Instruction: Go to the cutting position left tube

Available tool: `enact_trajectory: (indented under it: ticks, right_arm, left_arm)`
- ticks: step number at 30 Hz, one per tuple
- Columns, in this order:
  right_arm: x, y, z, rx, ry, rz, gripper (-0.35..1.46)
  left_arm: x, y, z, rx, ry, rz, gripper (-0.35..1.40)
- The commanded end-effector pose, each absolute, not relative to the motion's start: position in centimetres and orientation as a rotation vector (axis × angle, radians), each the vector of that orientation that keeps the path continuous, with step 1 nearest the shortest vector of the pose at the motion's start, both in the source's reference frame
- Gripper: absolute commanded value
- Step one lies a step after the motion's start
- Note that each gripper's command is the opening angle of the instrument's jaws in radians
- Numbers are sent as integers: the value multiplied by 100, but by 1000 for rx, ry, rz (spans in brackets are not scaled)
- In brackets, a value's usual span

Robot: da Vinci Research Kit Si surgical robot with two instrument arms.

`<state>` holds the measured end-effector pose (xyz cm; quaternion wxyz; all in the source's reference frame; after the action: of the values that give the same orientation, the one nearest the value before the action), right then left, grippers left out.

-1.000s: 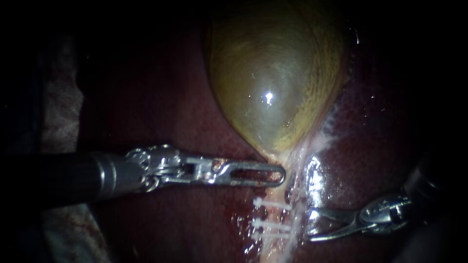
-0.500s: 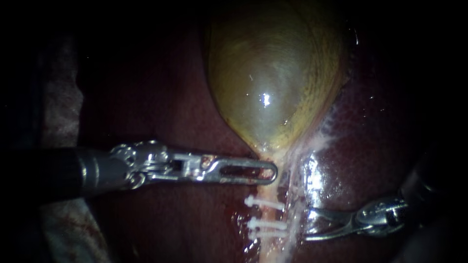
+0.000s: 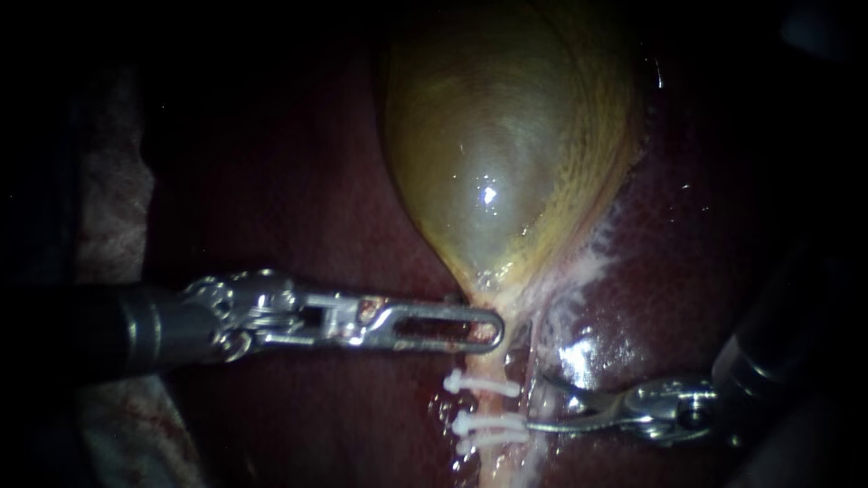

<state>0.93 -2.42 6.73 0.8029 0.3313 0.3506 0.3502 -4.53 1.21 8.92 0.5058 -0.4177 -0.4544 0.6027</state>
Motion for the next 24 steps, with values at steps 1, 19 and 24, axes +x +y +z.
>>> enact_trajectory:
  ticks: [1,19,24]
  right_arm:
    - [94,-243,676,719,732,755,126]
    - [109,-252,698,809,603,756,119]
    - [110,-252,701,821,585,743,114]
  left_arm:
    - [-452,121,891,-1007,-1098,1454,-35]
    - [-451,122,886,-1006,-1102,1453,-35]
    - [-450,122,885,-1006,-1102,1452,-35]
